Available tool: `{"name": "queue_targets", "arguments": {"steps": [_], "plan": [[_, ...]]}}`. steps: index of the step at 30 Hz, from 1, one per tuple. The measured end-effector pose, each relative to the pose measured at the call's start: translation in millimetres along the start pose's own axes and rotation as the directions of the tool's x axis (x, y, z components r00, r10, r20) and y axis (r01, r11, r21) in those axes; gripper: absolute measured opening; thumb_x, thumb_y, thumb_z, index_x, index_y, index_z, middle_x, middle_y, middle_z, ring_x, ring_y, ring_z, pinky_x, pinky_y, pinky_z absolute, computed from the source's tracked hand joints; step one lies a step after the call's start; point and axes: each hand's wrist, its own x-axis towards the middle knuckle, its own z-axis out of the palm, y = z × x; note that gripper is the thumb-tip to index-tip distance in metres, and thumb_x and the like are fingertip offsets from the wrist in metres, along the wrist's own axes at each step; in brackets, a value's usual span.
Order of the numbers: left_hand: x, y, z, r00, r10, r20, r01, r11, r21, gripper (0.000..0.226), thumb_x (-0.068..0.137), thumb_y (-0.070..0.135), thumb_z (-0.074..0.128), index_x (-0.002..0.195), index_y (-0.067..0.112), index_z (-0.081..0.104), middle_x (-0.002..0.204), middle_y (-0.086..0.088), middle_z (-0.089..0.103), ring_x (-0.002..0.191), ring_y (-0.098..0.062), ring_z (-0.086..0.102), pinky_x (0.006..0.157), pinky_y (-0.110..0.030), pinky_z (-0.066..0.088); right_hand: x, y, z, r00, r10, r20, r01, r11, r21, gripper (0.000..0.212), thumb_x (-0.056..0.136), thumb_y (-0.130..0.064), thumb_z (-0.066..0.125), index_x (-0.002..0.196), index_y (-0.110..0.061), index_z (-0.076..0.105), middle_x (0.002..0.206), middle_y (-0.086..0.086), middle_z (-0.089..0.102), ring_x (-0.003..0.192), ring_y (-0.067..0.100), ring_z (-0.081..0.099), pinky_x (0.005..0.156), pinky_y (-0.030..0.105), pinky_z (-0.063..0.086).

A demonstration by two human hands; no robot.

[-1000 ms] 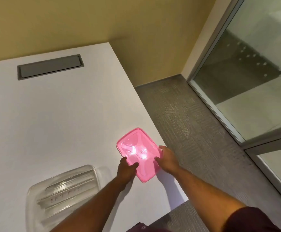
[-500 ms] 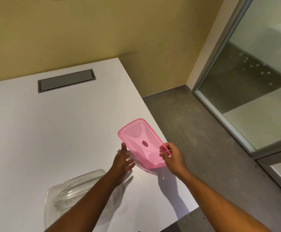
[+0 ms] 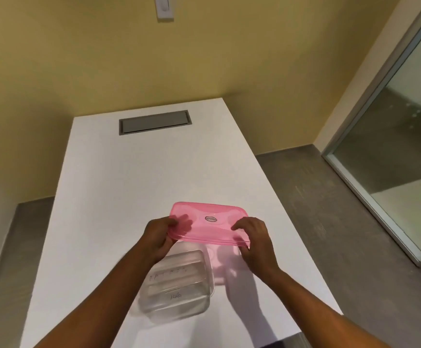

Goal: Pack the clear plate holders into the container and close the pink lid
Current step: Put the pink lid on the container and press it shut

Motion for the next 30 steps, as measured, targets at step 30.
{"name": "queue_targets", "arguments": {"steps": [30], "plan": [[-59,-54,-163,0.948,0.290,-0.133,-0.078,0.614,0.786,0.056,0.092,-0.005,0.041,0.145,0.014,0.044,0.141,-0.009,0.056,0.123,-0.027,0.054,0.106,-0.037,0.045,-52,-66,72,0.786,0.515,0.343,-0.446,0.856,-0.262,0.034,0.089,-0.046,0.069,0.113,-0.021,0.071,0.099,-0.003,0.064,0.085,0.013,0.066,0.081,0.034,0.056]]}}
